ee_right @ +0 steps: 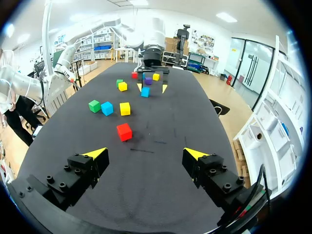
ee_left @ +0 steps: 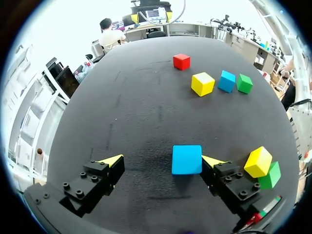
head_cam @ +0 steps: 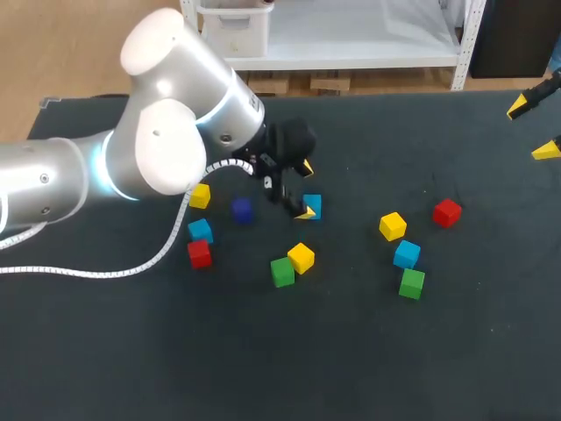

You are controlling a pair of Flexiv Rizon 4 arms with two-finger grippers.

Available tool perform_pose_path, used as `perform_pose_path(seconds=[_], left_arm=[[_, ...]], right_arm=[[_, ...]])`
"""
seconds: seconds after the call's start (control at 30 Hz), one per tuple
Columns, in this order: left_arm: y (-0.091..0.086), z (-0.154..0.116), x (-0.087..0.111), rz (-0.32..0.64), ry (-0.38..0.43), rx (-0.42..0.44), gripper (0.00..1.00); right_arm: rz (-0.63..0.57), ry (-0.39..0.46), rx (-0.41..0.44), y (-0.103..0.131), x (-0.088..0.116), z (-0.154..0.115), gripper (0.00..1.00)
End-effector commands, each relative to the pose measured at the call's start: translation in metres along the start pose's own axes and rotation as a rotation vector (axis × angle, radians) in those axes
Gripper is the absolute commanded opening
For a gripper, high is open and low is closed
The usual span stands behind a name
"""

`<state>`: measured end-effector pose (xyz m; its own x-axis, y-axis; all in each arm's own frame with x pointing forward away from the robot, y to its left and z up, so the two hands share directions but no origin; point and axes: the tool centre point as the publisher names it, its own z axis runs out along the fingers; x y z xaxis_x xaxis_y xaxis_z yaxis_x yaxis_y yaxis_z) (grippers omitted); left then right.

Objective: Place the blue cubes, place green cubes on the blue cubes, place the yellow cubes on the green cubes, then place the red cubes on the yellow cubes, and place purple cube on the red cubes.

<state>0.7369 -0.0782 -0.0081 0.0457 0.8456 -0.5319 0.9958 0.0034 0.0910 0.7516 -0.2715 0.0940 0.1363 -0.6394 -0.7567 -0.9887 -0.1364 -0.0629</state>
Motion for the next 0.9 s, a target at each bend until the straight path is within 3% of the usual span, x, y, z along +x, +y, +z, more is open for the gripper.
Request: perform_pose_path(seconds=[0.03,0.23,0.43,0.9], left_arm=[[0.002,-0.001,0.0,0.003,-0.001,0.007,1.0],[-0.014,-0.009,0.0,-0.008,-0.015,0.038,1.0],[-0.031,-0.036,0.008,-0.083,-0.042,0.017,1.0],[-0.061,-0.116,0.068,-0.184,-0.02,-0.127,1.0]], right_arm=[[-0.001,0.001,0.004,0.002,-0.001,0.0,1.0],[-0.001,0.001,0.004,0.002,-0.001,0.0,1.0],[-0.001,0.001,0.004,0.002,-0.001,0.0,1.0],[-0.001,0.001,0.004,0.002,-0.001,0.0,1.0]])
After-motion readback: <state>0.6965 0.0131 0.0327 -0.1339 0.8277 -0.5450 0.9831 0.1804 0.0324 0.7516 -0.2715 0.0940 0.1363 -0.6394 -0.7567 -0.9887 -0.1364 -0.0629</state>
